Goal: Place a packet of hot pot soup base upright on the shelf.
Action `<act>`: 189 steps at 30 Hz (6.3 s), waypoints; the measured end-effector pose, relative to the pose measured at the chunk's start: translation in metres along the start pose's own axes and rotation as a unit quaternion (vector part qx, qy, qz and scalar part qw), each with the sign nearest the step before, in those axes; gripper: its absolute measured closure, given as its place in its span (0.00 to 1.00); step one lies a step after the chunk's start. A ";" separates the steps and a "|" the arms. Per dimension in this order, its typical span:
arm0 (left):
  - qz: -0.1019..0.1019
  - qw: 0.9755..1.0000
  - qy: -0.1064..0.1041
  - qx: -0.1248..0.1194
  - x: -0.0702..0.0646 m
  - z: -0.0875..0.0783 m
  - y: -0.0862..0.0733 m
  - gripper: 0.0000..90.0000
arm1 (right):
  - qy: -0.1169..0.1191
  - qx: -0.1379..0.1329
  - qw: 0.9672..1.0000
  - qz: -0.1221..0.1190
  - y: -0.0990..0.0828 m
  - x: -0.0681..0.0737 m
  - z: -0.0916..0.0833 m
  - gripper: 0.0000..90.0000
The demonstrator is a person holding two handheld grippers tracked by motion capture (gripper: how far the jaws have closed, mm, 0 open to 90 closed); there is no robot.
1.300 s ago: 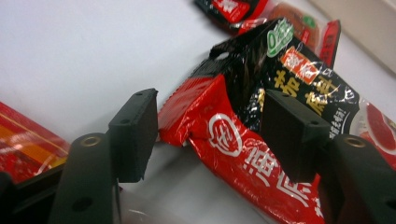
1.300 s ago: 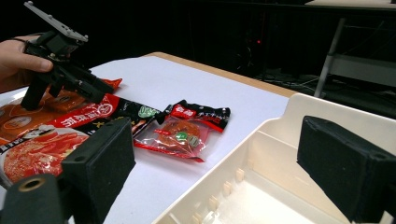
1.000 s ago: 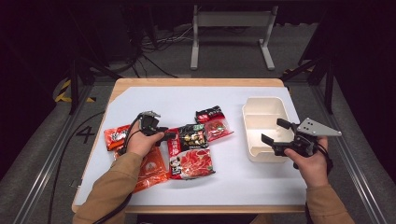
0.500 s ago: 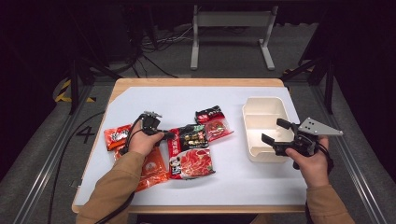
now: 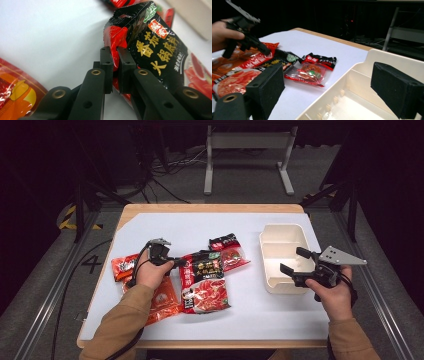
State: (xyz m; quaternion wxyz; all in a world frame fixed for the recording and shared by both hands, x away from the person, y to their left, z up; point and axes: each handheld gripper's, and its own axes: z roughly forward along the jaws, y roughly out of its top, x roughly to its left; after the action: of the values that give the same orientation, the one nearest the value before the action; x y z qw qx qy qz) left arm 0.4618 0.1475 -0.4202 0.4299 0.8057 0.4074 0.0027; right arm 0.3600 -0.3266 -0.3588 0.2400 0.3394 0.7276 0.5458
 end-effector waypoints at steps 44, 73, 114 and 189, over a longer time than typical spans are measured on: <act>0.125 0.978 -0.020 -0.163 -0.101 -0.081 0.027 0.97 | 0.028 0.004 0.999 -0.016 0.014 0.023 0.005 0.14; 0.139 0.970 -0.040 -0.194 -0.130 -0.065 0.026 0.97 | 0.096 -0.027 0.995 0.007 0.041 0.058 0.045 0.14; 0.131 0.969 -0.061 -0.201 -0.141 -0.057 0.026 0.85 | 0.170 0.051 0.983 -0.043 0.065 0.069 0.054 0.88; 0.049 0.981 0.100 -0.159 -0.036 -0.095 -0.078 0.30 | 0.047 0.021 0.991 -0.123 0.137 -0.076 0.027 0.88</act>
State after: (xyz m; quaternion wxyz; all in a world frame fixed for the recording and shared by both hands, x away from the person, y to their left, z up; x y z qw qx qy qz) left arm 0.3533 0.2129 -0.4019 0.5095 0.7416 0.4024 0.1691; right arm 0.4613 -0.3429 -0.2370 0.2637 0.2258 0.7856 0.5122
